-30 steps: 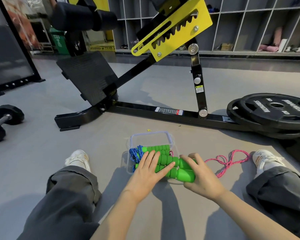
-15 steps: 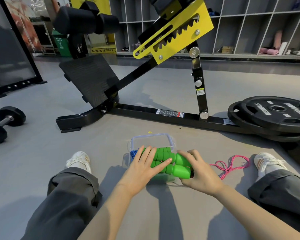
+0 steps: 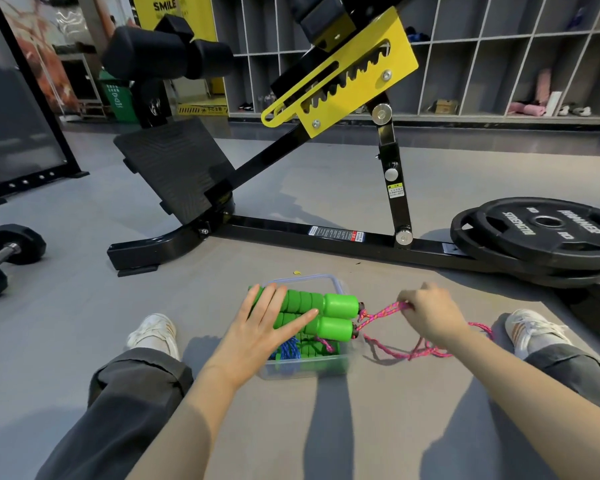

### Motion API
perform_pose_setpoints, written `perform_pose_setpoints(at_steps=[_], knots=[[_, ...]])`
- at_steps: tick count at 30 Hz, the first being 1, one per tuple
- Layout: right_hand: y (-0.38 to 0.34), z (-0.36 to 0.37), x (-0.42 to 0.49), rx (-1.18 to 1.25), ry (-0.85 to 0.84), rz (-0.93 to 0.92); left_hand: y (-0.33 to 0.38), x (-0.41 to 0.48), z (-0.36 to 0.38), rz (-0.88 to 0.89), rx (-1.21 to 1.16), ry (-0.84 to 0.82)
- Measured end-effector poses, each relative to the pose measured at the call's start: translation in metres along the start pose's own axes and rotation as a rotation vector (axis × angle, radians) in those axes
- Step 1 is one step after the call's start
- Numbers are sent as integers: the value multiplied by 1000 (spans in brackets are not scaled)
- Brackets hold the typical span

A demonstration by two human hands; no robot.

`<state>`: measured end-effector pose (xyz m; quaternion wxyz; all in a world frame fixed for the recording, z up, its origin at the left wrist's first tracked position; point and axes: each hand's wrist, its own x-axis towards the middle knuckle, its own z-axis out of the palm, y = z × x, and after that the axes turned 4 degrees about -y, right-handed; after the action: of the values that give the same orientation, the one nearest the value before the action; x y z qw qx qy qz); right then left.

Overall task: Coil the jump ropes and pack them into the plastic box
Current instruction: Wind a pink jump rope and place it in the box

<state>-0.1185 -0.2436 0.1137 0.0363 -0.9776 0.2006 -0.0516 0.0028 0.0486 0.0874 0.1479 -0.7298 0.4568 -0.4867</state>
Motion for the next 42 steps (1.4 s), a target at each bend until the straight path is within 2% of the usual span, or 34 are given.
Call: perform_pose_setpoints(at_steps=[1,3,7,11,18,21,25,26,27,29,30,31,33,36,37,40,42], knots=[[1,-10,5,-25,61,26,-5,1,0,-15,10,-3],[0,-32,16,89,142,118,-18,2,2,-26,45,-1],[-14,-78,44,572,209,230,-48,11,5,-59,97,10],[-47,-133,69,781,353,91,-73,31,1,-133,118,58],[-88,-216,64,481,729,-308,-99,44,-18,-242,75,106],[-95,-242,56,378,813,-351,-106,47,-24,-277,111,141],[-102,-274,47,460,950,-354,-115,55,-33,-363,133,228],[-100,-278,47,473,906,-348,-117,57,-37,-371,136,231],[-98,-279,46,451,759,-317,-119,59,-40,-362,132,235],[-95,-273,44,286,329,-207,-119,61,-44,-318,136,247],[-91,-271,44,258,266,-177,-118,61,-44,-299,141,249],[-89,-274,43,298,308,-165,-117,62,-44,-296,141,253],[-87,-288,38,418,561,-198,-115,67,-45,-328,136,268],[-89,-307,26,390,875,-401,-112,77,-47,-390,114,297],[-88,-309,26,331,896,-443,-112,81,-48,-392,107,301],[-84,-302,30,81,679,-404,-107,85,-51,-353,108,300],[-81,-305,29,127,806,-437,-104,86,-50,-360,93,313]])
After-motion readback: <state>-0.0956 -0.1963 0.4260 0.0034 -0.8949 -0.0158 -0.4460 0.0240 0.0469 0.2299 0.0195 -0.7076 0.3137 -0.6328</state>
